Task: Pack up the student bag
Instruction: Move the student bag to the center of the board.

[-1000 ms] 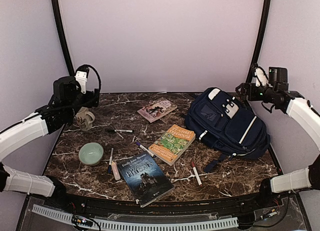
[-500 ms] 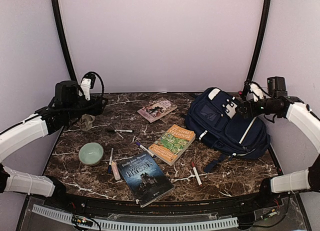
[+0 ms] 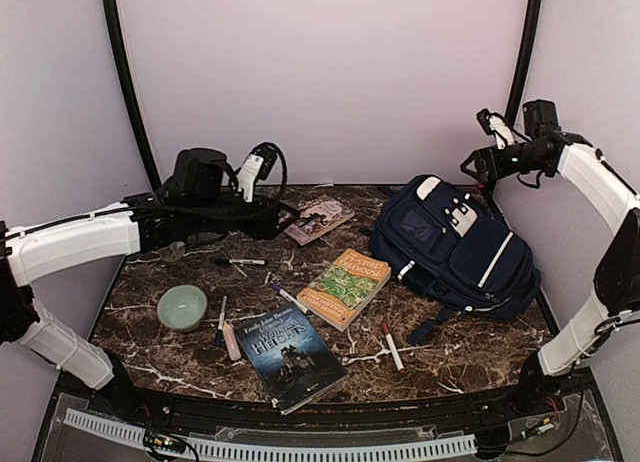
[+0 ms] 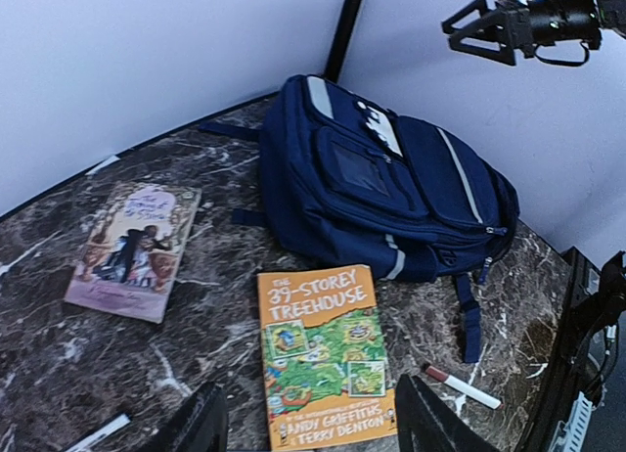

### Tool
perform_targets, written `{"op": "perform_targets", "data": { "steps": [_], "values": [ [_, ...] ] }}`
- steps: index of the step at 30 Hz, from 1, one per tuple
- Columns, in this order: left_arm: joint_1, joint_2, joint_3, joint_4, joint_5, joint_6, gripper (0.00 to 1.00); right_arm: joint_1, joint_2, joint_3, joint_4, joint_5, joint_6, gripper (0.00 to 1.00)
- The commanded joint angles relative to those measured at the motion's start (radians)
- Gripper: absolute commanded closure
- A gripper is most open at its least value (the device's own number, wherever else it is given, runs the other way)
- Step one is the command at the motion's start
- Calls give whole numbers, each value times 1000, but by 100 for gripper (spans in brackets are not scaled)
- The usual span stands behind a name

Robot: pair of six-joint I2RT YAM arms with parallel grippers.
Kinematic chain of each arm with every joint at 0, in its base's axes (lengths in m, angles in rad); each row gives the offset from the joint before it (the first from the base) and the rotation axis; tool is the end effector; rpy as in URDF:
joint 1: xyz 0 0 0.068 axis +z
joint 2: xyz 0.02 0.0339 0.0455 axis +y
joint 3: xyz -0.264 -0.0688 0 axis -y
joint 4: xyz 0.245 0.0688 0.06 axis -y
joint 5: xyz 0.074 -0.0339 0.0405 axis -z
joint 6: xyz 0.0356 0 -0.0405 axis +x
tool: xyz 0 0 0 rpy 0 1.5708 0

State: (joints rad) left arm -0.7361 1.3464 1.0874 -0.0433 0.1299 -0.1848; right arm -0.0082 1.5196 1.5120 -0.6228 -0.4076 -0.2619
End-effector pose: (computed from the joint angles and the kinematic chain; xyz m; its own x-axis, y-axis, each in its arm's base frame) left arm 0.2324 -0.2168 0.3336 -0.3561 0.0767 -0.9313 0.7040 0.6775 -0.2133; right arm 0.3382 0.0113 0.3724 -0.4884 -0.2337 -0.8407 -0.4546 0.8905 0.0166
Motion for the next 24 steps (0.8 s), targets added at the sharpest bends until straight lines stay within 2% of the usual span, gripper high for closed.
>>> {"op": "perform_targets", "data": {
  "steps": [1, 4, 6, 9, 14, 19, 24],
  "values": [
    [-87, 137, 114, 7, 45, -18, 39, -9, 43, 3, -108, 112, -90, 12],
    [-151, 273, 191, 8, 30, -29, 40, -30, 44, -66, -195, 181, -180, 26],
    [-191, 360, 245, 0, 31, -37, 42, -75, 30, -127, -245, 180, -221, 31],
    [-249, 480, 327, -35, -1, -44, 43, -173, -15, -228, -273, 143, -274, 33],
    [-293, 655, 447, -79, -12, -68, 43, -261, -92, -407, -247, 273, -394, 33],
    [-298, 743, 490, -89, -55, -65, 43, -269, -143, -538, -195, 358, -498, 32],
    [-298, 810, 517, -51, 24, -50, 46, -265, -173, -625, -219, 292, -629, 33]
  ]
}}
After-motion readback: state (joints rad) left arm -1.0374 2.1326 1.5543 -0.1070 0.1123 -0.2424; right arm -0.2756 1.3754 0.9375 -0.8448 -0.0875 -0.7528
